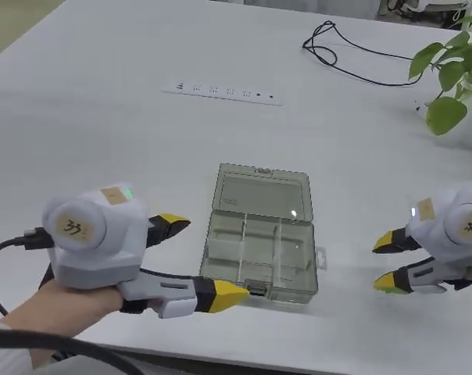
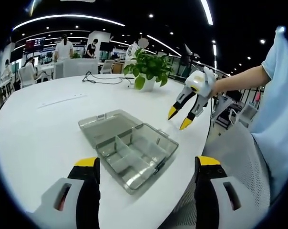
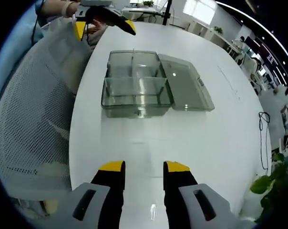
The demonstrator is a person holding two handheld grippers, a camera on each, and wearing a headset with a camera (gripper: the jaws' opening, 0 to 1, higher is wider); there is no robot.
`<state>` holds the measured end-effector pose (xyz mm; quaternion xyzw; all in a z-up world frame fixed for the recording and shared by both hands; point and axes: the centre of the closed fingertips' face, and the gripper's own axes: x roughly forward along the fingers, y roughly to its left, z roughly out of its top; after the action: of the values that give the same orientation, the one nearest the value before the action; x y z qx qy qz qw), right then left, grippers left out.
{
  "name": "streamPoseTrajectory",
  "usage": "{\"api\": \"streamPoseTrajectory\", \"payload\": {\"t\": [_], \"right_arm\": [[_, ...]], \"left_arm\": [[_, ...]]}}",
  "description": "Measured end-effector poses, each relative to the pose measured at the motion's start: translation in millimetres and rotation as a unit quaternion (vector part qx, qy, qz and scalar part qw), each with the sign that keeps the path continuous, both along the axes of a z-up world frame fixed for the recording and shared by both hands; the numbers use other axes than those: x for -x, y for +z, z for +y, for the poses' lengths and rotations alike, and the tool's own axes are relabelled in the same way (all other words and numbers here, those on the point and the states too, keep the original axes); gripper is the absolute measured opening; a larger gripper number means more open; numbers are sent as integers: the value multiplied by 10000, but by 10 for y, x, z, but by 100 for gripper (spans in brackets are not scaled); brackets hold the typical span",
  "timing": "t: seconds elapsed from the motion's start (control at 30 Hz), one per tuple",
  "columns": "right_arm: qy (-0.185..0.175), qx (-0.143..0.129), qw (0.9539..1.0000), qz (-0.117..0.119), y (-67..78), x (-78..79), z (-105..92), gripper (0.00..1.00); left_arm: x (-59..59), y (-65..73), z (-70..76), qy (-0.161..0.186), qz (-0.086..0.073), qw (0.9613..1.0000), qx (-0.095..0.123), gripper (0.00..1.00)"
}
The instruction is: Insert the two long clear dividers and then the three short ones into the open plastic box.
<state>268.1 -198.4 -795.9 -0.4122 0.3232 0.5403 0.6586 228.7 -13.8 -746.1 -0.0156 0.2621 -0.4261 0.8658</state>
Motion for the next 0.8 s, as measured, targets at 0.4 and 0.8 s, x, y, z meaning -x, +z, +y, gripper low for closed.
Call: {"api": "streamPoseTrajectory", "payload": {"t": [0.4, 0.8], "right_arm": [[395, -150, 9893, -1396, 555, -94, 498, 32], [781, -135, 9732, -2159, 758, -51, 921, 32]], "left_arm": [[-136, 118, -304, 63, 591, 9957, 707, 69], [-285, 242, -557, 204, 1253, 9812, 1450, 35]]}}
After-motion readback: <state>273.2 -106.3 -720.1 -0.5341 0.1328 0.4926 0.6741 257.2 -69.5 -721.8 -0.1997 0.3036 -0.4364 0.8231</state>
